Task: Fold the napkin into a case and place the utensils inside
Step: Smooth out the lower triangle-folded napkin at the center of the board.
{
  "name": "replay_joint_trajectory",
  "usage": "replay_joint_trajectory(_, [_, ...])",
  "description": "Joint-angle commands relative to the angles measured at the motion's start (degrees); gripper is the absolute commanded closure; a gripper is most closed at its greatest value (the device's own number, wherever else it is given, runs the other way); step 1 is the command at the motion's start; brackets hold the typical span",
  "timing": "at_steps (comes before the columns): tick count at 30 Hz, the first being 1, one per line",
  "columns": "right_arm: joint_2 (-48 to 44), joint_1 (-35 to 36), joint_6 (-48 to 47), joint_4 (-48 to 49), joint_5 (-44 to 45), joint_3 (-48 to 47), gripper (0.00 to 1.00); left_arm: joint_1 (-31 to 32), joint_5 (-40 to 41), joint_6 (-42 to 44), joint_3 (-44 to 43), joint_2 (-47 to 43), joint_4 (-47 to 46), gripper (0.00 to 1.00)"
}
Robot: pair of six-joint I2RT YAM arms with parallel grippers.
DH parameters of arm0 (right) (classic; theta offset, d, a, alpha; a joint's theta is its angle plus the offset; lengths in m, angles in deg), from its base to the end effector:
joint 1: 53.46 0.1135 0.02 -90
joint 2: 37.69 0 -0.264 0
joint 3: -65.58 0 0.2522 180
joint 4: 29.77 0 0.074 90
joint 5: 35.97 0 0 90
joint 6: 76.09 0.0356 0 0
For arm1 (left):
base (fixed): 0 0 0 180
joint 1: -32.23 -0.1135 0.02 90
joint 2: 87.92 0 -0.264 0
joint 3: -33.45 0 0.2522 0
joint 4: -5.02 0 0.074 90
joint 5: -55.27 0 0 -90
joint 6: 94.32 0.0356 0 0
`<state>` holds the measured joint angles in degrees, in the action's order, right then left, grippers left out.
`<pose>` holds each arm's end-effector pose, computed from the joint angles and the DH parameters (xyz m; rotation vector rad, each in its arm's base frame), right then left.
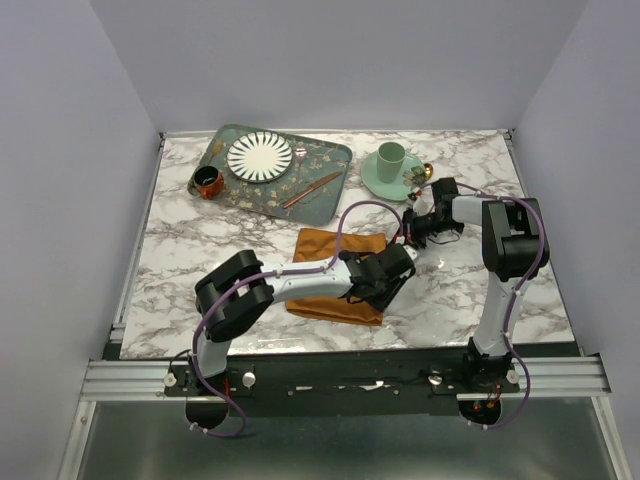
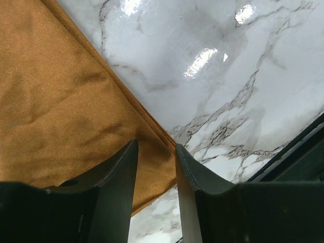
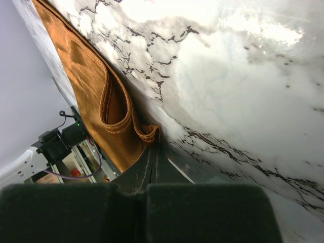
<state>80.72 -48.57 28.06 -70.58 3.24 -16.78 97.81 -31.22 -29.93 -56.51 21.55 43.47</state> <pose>0.3677 0.0591 0.1033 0.0725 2.7674 1.3469 0.1689 -0.3668 0.1853 0.8890 2.5130 -0.4896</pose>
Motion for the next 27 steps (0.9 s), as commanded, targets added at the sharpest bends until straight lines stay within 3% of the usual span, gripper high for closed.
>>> replay_joint_trajectory(1, [0.42, 0.30, -0.27, 1.56, 3.59, 0.92, 0.99, 0.95, 1.59, -0.76, -0.61, 0.92, 0.89, 0.55])
replay_joint_trajectory(17, [0.16, 0.30, -0.44, 1.65, 4.03, 1.54, 0.99, 1.48, -0.17, -1.03, 0.00, 1.62, 0.71, 0.63])
replay_joint_trajectory(27, [-0.02, 0.30, -0.44, 1.73, 4.29, 1.71, 0.99, 2.27, -0.61, -0.94, 0.00, 1.53, 0.63, 0.78])
